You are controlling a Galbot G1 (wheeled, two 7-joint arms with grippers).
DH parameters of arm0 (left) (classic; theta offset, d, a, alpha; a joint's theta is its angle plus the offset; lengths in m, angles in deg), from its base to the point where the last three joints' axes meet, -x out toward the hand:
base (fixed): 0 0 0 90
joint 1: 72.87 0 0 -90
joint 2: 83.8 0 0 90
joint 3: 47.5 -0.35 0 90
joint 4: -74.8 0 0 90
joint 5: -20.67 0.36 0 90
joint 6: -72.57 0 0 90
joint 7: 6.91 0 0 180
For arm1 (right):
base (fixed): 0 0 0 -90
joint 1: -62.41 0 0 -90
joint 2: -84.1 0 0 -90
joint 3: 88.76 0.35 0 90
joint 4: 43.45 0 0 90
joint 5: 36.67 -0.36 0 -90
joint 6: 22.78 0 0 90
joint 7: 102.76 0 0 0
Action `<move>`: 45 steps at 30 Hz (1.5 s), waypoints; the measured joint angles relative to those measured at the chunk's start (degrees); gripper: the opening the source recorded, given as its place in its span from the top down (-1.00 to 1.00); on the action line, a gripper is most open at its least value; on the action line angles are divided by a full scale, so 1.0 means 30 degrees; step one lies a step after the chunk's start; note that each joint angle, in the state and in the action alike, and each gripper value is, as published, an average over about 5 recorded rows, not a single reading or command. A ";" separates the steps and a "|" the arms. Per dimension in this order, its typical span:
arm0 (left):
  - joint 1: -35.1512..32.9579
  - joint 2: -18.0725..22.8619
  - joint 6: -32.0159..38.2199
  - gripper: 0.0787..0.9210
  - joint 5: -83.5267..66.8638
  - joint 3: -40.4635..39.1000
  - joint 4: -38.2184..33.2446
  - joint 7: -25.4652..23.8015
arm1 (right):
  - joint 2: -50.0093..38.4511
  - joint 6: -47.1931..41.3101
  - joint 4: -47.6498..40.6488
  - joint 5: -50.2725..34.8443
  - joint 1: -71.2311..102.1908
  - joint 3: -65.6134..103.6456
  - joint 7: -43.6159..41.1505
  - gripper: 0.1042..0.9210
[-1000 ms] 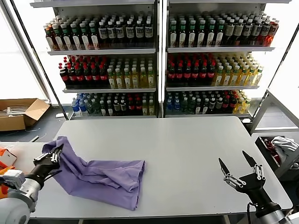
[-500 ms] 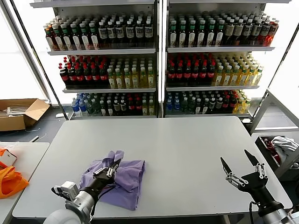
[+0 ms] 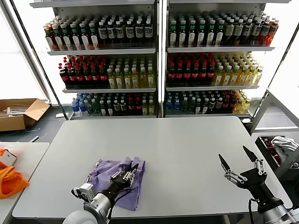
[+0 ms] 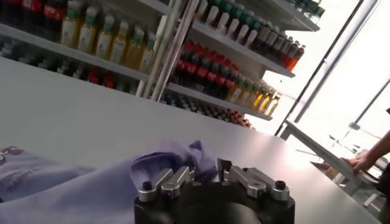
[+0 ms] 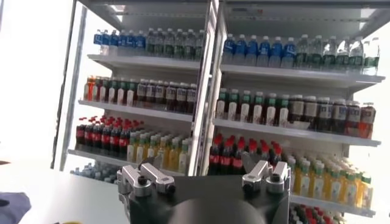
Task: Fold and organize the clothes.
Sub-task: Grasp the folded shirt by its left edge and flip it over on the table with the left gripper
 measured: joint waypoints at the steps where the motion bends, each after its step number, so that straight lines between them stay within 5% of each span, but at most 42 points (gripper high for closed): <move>1: -0.0088 -0.0024 -0.0016 0.26 -0.0001 0.0064 -0.0135 0.0023 | 0.0018 0.0000 0.0021 -0.0016 -0.0013 0.0002 -0.0004 -0.76; 10: -0.0605 -0.0676 -0.0292 -0.36 -0.0266 0.1905 -0.1932 0.0356 | 0.0168 0.0025 0.0124 -0.0061 -0.0016 -0.0048 -0.0038 -0.76; 17: -0.1279 -0.1367 -0.0897 -0.74 0.0874 0.3952 -0.1050 -0.0222 | 0.0232 0.0063 0.0090 -0.0052 -0.0040 -0.0140 -0.0045 -0.76; 30: -0.1504 -0.1751 -0.1110 -0.77 0.3519 0.5182 0.2510 -0.1125 | 0.0263 -0.0003 0.0000 0.0031 0.0070 -0.0192 -0.0025 -0.76; 45: -0.1163 -0.1084 -0.1391 -0.68 0.4077 0.4805 0.3725 -0.1499 | 0.0475 -0.0175 0.0024 0.0284 -0.0177 -0.0655 0.0055 -0.76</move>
